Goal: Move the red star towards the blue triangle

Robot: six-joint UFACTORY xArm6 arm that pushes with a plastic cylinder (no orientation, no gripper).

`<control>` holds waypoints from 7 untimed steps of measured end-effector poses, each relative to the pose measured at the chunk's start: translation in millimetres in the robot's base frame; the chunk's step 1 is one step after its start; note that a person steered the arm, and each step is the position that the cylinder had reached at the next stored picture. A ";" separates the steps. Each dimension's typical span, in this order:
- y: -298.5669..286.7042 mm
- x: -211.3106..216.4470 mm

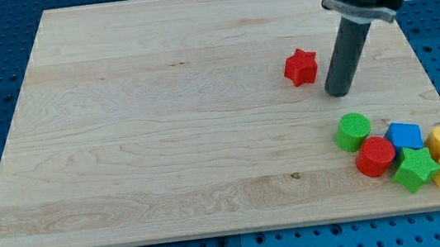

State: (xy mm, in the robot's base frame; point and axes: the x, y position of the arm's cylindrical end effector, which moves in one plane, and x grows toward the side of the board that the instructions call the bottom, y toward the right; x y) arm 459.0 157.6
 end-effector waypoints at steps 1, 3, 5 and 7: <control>-36.1 -5.5; 20.5 -102.9; -13.0 -44.6; -43.6 -103.1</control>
State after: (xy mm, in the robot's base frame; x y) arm 355.9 114.0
